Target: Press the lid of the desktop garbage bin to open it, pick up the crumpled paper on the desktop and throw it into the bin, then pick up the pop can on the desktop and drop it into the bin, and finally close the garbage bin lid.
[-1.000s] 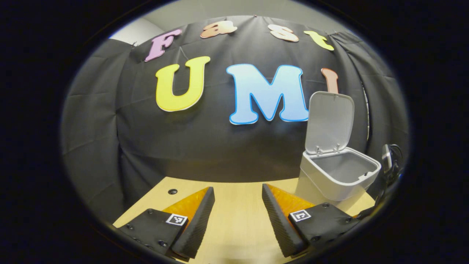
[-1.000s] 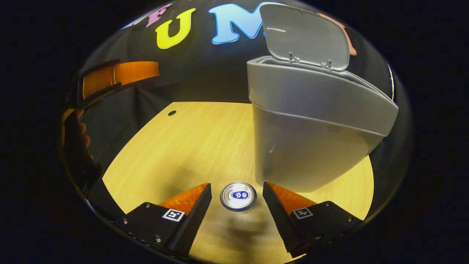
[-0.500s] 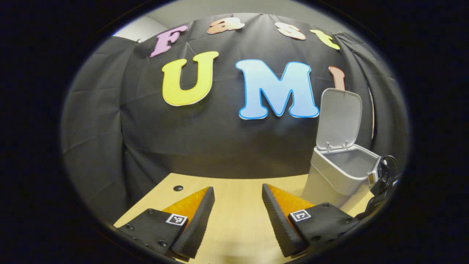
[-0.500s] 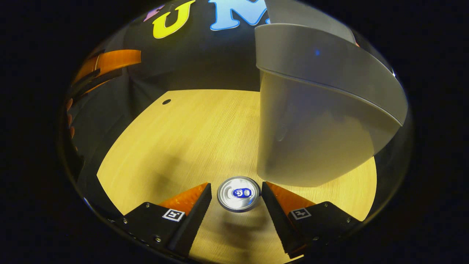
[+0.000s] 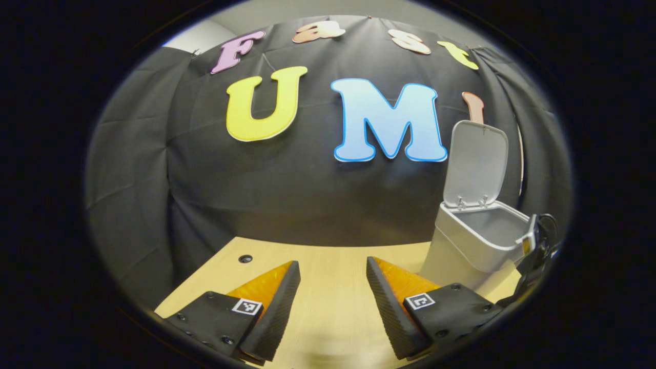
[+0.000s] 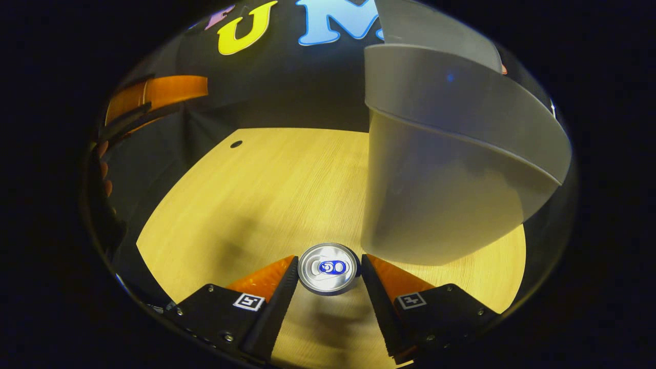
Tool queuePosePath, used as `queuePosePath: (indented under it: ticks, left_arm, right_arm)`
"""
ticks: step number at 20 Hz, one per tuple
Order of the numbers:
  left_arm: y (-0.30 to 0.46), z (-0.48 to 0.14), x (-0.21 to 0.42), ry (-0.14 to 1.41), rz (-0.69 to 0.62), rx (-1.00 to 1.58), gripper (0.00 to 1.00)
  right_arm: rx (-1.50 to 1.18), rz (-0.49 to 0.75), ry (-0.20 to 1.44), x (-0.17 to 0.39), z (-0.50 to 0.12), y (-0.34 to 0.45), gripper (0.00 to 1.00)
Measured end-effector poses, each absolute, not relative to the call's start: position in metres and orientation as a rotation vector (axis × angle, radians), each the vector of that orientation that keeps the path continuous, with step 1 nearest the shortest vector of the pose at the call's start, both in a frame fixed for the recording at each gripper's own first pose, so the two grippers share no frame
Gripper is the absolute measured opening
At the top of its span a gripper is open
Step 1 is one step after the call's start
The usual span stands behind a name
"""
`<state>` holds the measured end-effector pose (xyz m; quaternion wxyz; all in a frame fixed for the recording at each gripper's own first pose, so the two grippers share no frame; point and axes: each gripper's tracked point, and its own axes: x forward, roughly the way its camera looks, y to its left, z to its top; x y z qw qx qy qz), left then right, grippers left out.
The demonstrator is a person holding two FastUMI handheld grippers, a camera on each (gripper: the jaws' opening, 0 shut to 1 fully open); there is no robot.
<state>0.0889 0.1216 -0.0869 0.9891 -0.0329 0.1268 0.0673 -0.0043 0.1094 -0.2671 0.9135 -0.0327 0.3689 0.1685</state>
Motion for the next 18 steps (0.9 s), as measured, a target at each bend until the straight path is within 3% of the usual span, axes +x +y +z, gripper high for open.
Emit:
queuePosePath:
  ticks: [1, 2, 3, 4, 5, 8, 9, 10, 12, 13, 18]
  left_arm:
    - [0.122, -0.087, 0.089, 0.254, 0.136, -0.066, 0.94]
    - [0.123, -0.087, 0.088, 0.254, 0.14, -0.067, 0.94]
    - [0.123, -0.086, 0.088, 0.253, 0.144, -0.068, 0.87]
    - [0.124, -0.086, 0.087, 0.253, 0.149, -0.07, 0.94]
    - [0.126, -0.087, 0.086, 0.255, 0.154, -0.072, 0.87]
    - [0.131, -0.089, 0.082, 0.26, 0.171, -0.08, 0.86]
    - [0.134, -0.089, 0.08, 0.26, 0.177, -0.081, 0.94]
    - [0.135, -0.089, 0.079, 0.259, 0.182, -0.082, 0.86]
    - [0.138, -0.089, 0.075, 0.261, 0.187, -0.082, 0.9]
    - [0.137, -0.089, 0.075, 0.261, 0.187, -0.084, 0.86]
    - [0.133, -0.088, 0.074, 0.26, 0.182, -0.088, 0.86]
  right_arm:
    - [-0.058, 0.356, 0.742, -0.003, -0.258, 0.113, 0.79]
    - [-0.047, 0.366, 0.719, -0.002, -0.249, 0.116, 0.79]
    - [-0.037, 0.378, 0.689, 0.0, -0.238, 0.12, 0.79]
    - [-0.032, 0.388, 0.657, 0.003, -0.225, 0.123, 0.79]
    - [-0.03, 0.398, 0.622, 0.006, -0.21, 0.126, 0.79]
    - [-0.019, 0.432, 0.511, 0.012, -0.168, 0.137, 0.79]
    - [-0.013, 0.442, 0.475, 0.014, -0.152, 0.141, 0.78]
    - [-0.003, 0.449, 0.441, 0.015, -0.138, 0.144, 0.78]
    - [0.022, 0.458, 0.377, 0.019, -0.108, 0.149, 0.78]
    - [0.033, 0.46, 0.348, 0.021, -0.094, 0.15, 0.78]
    - [0.058, 0.436, 0.205, 0.036, -0.033, 0.138, 0.82]
